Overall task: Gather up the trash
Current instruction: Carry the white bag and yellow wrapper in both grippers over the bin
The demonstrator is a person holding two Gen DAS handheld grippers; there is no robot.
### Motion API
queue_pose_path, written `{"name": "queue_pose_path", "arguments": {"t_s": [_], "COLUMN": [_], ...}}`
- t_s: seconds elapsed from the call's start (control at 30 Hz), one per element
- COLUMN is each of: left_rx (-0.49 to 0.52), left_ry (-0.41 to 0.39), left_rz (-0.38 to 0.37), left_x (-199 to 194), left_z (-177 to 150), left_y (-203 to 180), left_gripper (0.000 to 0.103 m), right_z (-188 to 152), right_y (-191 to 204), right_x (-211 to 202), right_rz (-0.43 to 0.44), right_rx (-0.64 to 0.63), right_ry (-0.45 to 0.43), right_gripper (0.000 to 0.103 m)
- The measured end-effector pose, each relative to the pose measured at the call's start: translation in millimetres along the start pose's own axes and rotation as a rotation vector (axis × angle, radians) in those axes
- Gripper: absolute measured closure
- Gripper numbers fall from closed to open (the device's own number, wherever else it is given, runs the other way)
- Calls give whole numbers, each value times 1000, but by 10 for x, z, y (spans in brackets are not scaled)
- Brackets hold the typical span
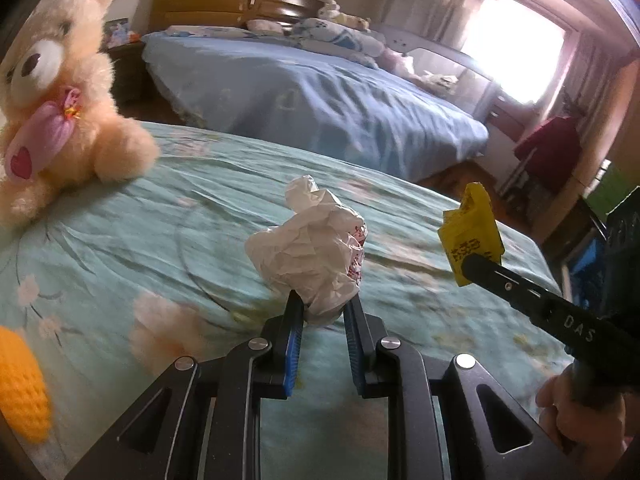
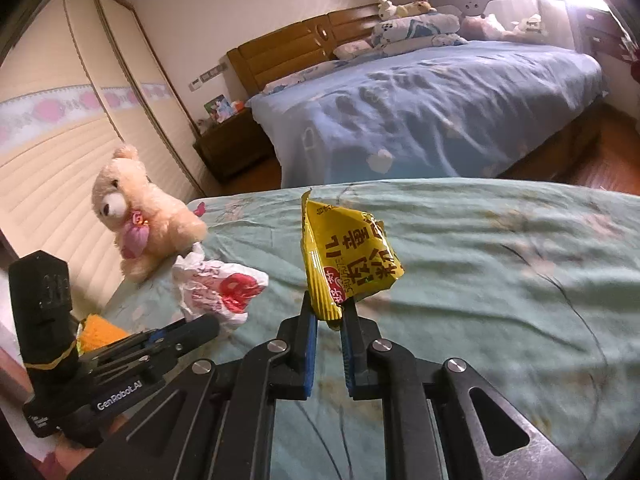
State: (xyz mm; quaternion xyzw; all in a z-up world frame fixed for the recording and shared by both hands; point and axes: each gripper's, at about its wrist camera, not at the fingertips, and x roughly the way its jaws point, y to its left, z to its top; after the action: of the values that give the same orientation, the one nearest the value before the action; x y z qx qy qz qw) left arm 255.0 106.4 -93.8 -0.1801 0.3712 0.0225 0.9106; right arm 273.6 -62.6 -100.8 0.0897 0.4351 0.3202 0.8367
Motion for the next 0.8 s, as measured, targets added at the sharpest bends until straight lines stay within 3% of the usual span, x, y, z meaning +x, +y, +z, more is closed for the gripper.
{"name": "queue_pose_path", "arguments": {"t_s": [0.57, 0.8], "left_rx": [157, 218], "left_ry": [78, 97], "left_rz": [-164, -205], "left_x": [-191, -202], "left_z": [-497, -608], "left_y": [-1157, -1522], "left_gripper": [84, 84], "right_z": [-700, -931], "right_y": [-685, -907], "right_x": [-1293, -1623], "right_rz": [-99, -138], "right_rx": [141, 196], "right_ry": [-94, -120], "right_gripper": [92, 92]}}
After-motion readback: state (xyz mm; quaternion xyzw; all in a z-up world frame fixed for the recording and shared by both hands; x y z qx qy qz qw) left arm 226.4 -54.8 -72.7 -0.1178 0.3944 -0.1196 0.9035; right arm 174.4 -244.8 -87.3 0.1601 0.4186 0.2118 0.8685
